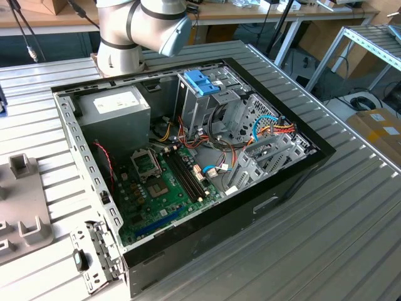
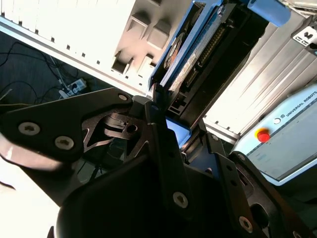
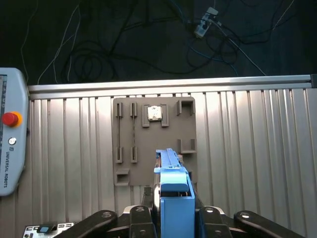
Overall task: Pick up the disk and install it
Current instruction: 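Pick up the disk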
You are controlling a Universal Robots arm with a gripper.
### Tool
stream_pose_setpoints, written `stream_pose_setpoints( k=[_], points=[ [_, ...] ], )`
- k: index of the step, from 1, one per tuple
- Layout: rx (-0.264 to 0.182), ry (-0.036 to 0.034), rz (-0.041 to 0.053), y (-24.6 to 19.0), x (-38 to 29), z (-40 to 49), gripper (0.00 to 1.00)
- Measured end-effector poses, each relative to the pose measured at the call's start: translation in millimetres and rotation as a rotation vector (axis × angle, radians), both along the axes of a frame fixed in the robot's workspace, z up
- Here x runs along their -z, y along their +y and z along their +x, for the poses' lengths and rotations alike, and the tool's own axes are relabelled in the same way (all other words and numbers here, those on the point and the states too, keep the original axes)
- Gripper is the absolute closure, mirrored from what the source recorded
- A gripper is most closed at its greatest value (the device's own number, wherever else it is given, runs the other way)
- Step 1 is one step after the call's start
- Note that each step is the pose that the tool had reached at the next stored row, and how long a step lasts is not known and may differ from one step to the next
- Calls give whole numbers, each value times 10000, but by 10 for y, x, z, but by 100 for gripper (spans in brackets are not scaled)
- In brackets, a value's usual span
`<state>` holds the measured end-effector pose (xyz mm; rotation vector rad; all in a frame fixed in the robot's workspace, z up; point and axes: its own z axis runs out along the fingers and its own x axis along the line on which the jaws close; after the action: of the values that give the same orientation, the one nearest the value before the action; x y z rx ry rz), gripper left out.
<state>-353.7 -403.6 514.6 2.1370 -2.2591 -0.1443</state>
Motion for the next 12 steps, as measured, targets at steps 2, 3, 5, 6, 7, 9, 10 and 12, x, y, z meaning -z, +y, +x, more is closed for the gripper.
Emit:
stream_pose_setpoints(
  k=[2,3,5,6,7,9,10,12],
  points=[
    [0,-252,0,0,1,-2,63],
    [0,-400,-1,0,2,-2,63],
    [-1,-572,-1,0,2,-2,63],
    [-1,-574,0,0,2,-2,63],
    [-1,-576,0,0,3,-2,63],
    [-1,-582,0,0,3,-3,63],
    [0,-583,0,0,2,-3,63],
    [-2,-587,0,-4,3,-3,63]
  ],
)
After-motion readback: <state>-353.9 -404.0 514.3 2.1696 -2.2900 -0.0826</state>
